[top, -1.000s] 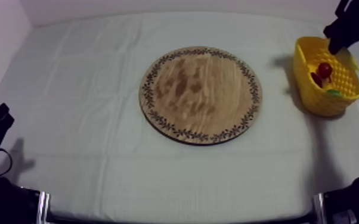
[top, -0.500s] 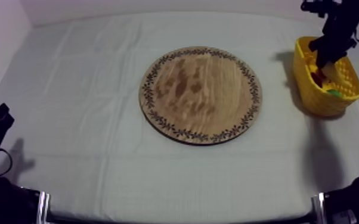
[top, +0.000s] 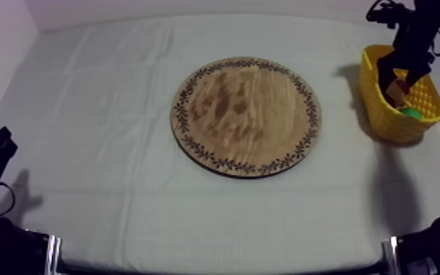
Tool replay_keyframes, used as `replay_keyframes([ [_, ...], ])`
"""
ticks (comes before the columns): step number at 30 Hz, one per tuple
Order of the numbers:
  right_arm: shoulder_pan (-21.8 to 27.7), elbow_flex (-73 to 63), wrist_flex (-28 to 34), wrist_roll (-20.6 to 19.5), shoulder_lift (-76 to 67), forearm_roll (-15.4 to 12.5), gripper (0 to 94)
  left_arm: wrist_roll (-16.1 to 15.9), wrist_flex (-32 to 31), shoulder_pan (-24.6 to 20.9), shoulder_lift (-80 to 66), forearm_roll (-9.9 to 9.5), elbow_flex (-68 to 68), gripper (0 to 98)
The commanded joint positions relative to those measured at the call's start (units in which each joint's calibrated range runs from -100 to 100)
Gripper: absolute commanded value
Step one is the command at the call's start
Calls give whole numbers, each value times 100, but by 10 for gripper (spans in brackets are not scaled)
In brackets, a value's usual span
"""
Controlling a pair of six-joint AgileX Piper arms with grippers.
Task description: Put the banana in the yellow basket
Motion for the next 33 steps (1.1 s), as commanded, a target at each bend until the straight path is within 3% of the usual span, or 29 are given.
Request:
replay_keyframes([
  [1,-1,25,1,2,-86,-10,862,-1,0,1,0,3,3,1],
  [9,41,226,-86,112,-817,-91,838,-1,0,1,0,3,3,1],
  [17,102,863,-382,287,-1928,-207,597,-1,0,1,0,3,3,1],
  [27,-100,2297,-1287,50,-3512,-142,263,-1,0,1,0,3,3,1],
  [33,-177,3225,-1781,36,-4452,-211,142,-1,0,1,0,3,3,1],
])
